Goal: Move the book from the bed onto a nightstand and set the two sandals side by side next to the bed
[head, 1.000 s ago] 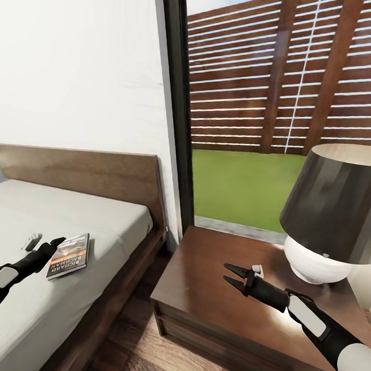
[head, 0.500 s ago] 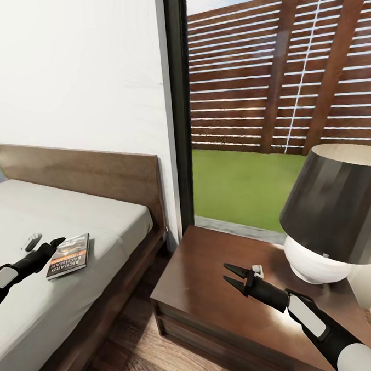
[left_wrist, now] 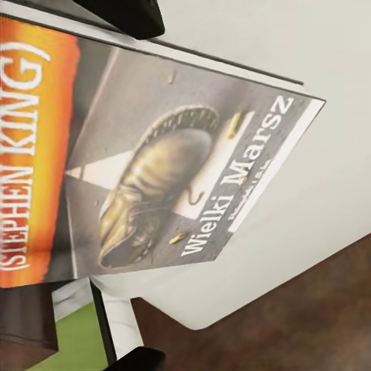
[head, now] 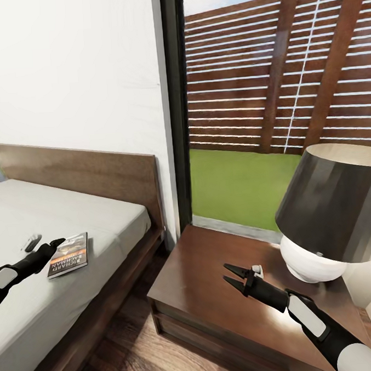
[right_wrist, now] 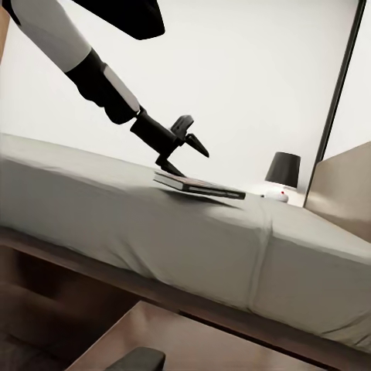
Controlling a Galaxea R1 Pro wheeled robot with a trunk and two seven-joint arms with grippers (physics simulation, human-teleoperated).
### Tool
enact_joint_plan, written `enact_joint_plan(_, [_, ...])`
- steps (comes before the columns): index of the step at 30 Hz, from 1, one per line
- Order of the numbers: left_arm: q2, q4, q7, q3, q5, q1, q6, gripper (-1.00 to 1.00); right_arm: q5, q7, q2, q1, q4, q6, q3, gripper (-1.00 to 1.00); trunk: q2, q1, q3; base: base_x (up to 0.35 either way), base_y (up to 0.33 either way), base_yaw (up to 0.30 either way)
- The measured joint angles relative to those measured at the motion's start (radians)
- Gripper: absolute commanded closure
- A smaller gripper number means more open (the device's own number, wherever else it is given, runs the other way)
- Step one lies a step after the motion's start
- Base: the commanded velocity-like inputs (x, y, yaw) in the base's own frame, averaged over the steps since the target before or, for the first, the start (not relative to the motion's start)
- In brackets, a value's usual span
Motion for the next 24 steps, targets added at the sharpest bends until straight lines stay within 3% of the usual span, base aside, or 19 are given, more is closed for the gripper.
enact_joint_plan(24, [0.0, 0.007, 0.0, 0.0, 0.0, 0.0, -0.025, -1.0, 0.0, 0.0, 0.0, 0.0, 0.0, 0.0, 0.0, -1.0, 0.0, 0.0, 0.0, -0.001, -0.001, 0.0])
